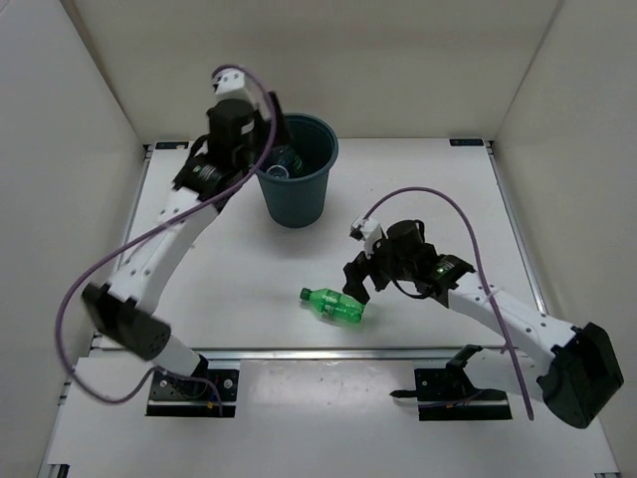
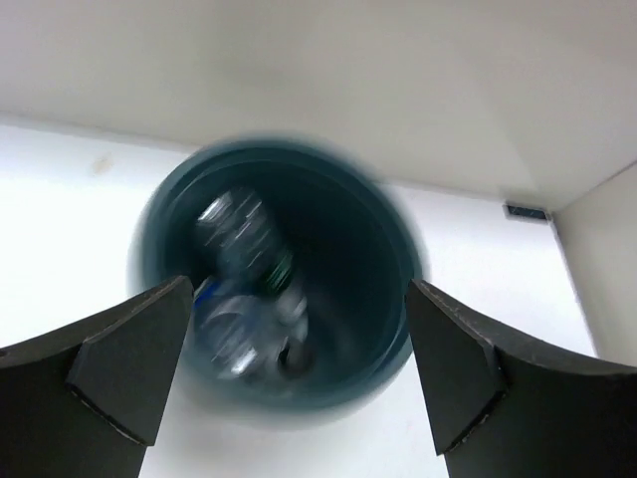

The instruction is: Put the plastic bottles in the bin

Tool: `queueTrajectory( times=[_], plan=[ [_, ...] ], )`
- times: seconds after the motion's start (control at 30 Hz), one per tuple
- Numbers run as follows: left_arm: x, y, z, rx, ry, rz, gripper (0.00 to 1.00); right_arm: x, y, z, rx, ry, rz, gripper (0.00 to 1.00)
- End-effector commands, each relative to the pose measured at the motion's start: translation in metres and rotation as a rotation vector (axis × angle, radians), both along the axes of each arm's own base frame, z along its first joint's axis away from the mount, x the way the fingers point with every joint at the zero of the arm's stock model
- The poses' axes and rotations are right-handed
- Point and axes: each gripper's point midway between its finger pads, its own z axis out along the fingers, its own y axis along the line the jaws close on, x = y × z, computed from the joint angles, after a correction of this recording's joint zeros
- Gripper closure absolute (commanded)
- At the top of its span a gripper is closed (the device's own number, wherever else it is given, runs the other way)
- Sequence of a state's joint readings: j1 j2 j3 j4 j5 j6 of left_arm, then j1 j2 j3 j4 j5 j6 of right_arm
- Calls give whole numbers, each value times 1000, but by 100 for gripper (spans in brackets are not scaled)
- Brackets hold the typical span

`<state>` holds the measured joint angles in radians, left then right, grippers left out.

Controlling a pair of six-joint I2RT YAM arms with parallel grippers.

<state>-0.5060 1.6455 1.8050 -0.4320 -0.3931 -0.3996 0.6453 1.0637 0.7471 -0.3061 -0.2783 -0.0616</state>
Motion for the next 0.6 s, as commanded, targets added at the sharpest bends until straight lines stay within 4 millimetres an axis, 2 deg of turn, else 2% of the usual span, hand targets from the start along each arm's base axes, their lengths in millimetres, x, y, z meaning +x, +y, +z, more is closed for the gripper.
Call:
queueTrajectory(
  times=[0.0, 0.03, 0.07, 0.1, 0.13, 0.17, 0.2, 0.23, 0.27, 0.3, 0.37, 0.47, 0.5, 0.57],
  plan=[
    [-62, 56, -18, 7, 87, 33, 1, -6, 30, -3, 17, -17, 172, 1],
    [-87, 71, -5, -25, 52, 50, 2, -9, 38, -3, 22, -18, 210, 1],
    [-108, 87, -27, -25, 70, 79, 2, -10, 46, -8, 8, -10, 244, 0],
    [-122, 94, -65, 1, 137, 90, 1, -12, 48, -21, -18, 18, 266, 0],
    [-142, 114, -82, 13, 167, 124, 1, -16, 54, -29, -41, 44, 295, 1],
    [-158, 130, -86, -5, 176, 162, 1, -21, 61, -34, -62, 51, 328, 1],
    [-176, 148, -104, 20, 235, 192, 1, -21, 63, -44, -88, 73, 335, 1],
    [-192, 158, -128, 67, 319, 200, 1, -26, 67, -51, -115, 78, 363, 1],
    [-208, 168, -142, 91, 359, 212, 1, -31, 71, -59, -134, 89, 391, 1],
    [-219, 177, -142, 114, 347, 228, 1, -31, 76, -60, -138, 81, 394, 1],
    [-237, 190, -154, 148, 378, 273, 2, -36, 79, -74, -156, 112, 418, 0],
    [-247, 190, -156, 141, 394, 267, 1, -36, 82, -94, -199, 144, 364, 1],
    [-247, 186, -158, 128, 397, 252, 2, -34, 77, -105, -242, 145, 337, 5],
    [-249, 181, -161, 106, 401, 236, 1, -26, 79, -110, -280, 104, 285, 27]
  ],
)
